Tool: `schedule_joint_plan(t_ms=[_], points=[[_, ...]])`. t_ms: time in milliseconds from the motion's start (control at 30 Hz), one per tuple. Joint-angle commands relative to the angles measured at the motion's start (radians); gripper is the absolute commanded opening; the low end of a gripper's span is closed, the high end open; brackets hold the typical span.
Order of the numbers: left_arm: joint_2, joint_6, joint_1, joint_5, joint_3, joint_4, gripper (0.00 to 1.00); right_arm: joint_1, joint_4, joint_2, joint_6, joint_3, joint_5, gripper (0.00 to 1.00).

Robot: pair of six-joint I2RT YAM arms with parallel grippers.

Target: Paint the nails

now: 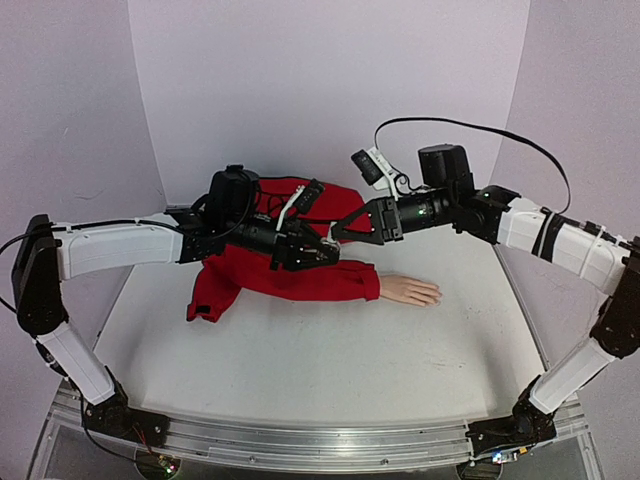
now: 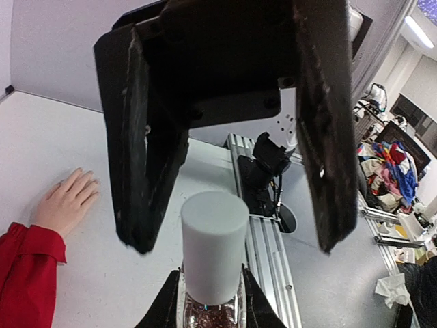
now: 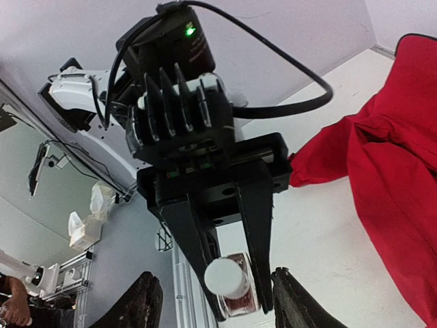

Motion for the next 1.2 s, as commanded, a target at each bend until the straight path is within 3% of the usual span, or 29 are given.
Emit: schedule_joint_plan(t_ms=[0, 133, 267, 467, 567, 633, 733, 800, 900, 1000, 1167], points=[[0.026, -0.058, 0.005, 0.145, 0.073, 0.051, 0.0, 0.001, 0.069, 0.038, -0.006, 0.025, -0.163, 0.51], [0.031, -0.054, 0.005, 0.147, 0.078, 0.05, 0.0, 0.001, 0.075, 0.039, -0.01, 0.023, -0.141, 0.41], [0.042, -0.06, 0.005, 0.157, 0.08, 0.05, 0.0, 0.002, 0.086, 0.042, -0.004, 0.019, -0.129, 0.4], [0.04, -0.057, 0.007, 0.138, 0.087, 0.052, 0.0, 0.003, 0.086, 0.057, 0.007, 0.014, -0.134, 0.18], [0.032, -0.045, 0.009, 0.075, 0.091, 0.051, 0.0, 0.002, 0.085, 0.059, 0.006, 0.002, -0.129, 0.0], [0.018, -0.031, 0.01, -0.053, 0.081, 0.052, 0.0, 0.007, 0.083, 0.056, 0.005, -0.007, -0.113, 0.0], [-0.014, 0.002, 0.01, -0.469, 0.053, 0.05, 0.0, 0.03, 0.06, 0.045, -0.001, -0.018, 0.046, 0.0], [-0.031, 0.017, 0.009, -0.737, 0.041, 0.049, 0.0, 0.064, 0.024, 0.037, 0.019, -0.021, 0.305, 0.0], [-0.037, 0.063, -0.002, -0.996, 0.048, 0.05, 0.0, 0.141, 0.002, 0.035, 0.098, -0.027, 0.682, 0.0], [-0.032, 0.111, -0.012, -1.076, 0.06, 0.051, 0.0, 0.225, -0.045, 0.06, 0.159, 0.009, 0.903, 0.0], [-0.026, 0.115, -0.021, -1.059, 0.043, 0.051, 0.0, 0.235, -0.057, 0.08, 0.203, 0.041, 0.884, 0.0]])
